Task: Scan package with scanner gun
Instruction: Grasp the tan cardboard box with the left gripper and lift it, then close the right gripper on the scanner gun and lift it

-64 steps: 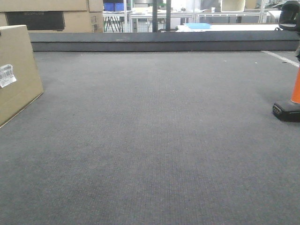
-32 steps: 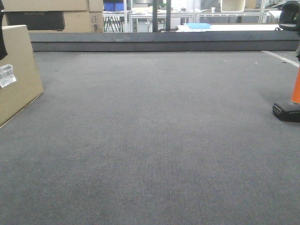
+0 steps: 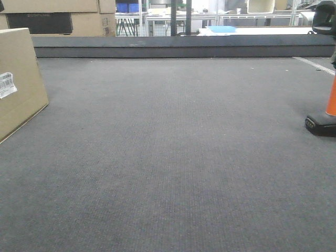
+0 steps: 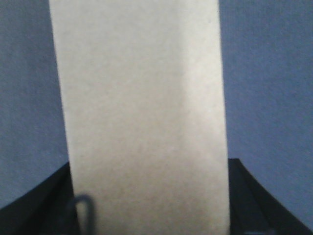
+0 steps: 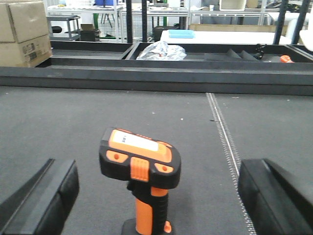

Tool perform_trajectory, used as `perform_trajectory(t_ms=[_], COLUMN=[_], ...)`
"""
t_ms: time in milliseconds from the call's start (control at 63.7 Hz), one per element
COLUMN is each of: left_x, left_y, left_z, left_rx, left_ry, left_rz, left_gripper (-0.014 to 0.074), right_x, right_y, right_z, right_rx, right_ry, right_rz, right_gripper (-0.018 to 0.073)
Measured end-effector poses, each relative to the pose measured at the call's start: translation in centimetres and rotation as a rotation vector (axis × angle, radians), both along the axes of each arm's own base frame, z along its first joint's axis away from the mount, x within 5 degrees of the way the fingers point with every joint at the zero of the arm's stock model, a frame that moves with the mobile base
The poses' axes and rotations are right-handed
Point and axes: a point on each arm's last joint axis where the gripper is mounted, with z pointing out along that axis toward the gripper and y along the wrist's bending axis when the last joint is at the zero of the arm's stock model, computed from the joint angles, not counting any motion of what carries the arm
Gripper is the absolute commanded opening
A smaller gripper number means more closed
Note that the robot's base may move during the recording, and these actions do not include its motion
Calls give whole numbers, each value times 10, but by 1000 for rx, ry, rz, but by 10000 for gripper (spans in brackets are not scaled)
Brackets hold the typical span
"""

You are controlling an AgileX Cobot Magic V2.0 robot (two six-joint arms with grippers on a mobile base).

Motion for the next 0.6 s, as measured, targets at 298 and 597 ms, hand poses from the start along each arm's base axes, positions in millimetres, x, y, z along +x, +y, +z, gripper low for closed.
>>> perform_trajectory(t_ms=[298,597], left_x=[-47,-81], left_y=[-28,-50], left_z=[49,57], left_rx=[-278,-540], left_ry=[-141,-182], left_rz=[-84,-146], left_gripper=[-111,-111], right_x=[0,-1], right_y=[1,7], right_z=[-3,-9], right_rx=[-2,-10], right_ry=[31,91], right_rz=[17,77], right_gripper=[570,570])
